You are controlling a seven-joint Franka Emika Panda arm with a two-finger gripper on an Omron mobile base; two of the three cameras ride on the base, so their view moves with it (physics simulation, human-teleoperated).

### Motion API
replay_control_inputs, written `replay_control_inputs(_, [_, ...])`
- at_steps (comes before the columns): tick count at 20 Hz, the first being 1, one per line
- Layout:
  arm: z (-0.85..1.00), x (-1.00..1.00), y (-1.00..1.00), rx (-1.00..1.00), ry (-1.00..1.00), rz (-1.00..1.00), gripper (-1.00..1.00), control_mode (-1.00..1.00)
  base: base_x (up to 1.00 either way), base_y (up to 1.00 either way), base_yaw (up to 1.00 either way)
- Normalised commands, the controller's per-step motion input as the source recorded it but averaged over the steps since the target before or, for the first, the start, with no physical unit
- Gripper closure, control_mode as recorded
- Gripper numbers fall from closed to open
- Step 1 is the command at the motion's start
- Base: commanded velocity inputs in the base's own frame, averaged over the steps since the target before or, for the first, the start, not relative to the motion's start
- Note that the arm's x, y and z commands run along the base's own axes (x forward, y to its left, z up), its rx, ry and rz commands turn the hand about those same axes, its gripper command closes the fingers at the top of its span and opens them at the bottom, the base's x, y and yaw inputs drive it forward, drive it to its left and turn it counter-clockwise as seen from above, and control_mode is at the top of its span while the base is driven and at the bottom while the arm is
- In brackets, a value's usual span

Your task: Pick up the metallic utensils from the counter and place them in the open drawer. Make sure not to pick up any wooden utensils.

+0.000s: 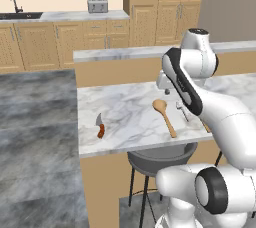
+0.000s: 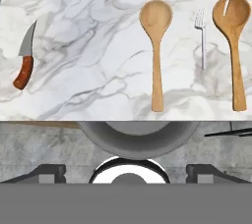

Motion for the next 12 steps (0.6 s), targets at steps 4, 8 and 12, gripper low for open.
replay_control_inputs(4, [-0.50, 0.46, -0.74, 0.00, 0.14, -0.01, -1.00, -1.00, 0.00, 0.00, 0.00])
replay_control_inputs(8, [-0.51, 0.32, -0.73, -0.01, 0.01, 0.00, -1.00, -1.00, 0.00, 0.00, 0.00])
replay_control_inputs(12, [-0.37, 0.00, -0.41, -0.10, 0.00, -0.09, -1.00, -1.00, 0.00, 0.00, 0.00])
